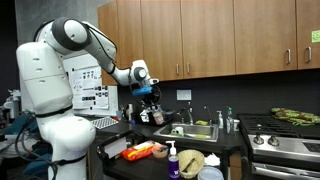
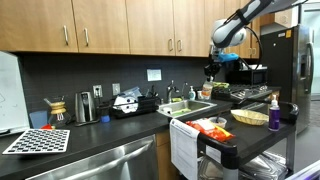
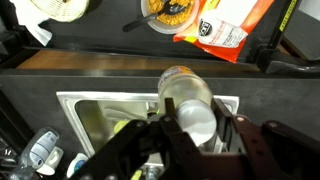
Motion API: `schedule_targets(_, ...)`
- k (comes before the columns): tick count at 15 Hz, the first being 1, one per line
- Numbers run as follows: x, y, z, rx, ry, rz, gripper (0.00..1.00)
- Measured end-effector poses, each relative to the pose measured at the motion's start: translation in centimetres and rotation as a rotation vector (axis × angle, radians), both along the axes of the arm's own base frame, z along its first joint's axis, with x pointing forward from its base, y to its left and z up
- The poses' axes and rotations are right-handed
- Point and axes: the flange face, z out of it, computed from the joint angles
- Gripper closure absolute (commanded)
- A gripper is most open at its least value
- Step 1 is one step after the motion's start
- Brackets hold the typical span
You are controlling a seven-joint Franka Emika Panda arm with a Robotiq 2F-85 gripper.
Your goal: Throw the bottle with an orange label inside the sink
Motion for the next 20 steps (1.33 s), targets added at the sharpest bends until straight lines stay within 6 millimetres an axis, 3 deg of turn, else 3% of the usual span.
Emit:
schedule_targets(7, 0.9, 0.1, -2.0, 0.003, 0.028, 0.006, 0.86)
schedule_targets(12, -0.7, -0.2, -3.6, 0.004, 0.261, 0.002, 0.86)
schedule_targets(17, -1.1, 0.3, -2.7, -0.023, 0.489, 0.002, 0.86)
schedule_targets(20, -0.2, 1.3, -2.4, -0.039, 0.631, 0.005, 0.86)
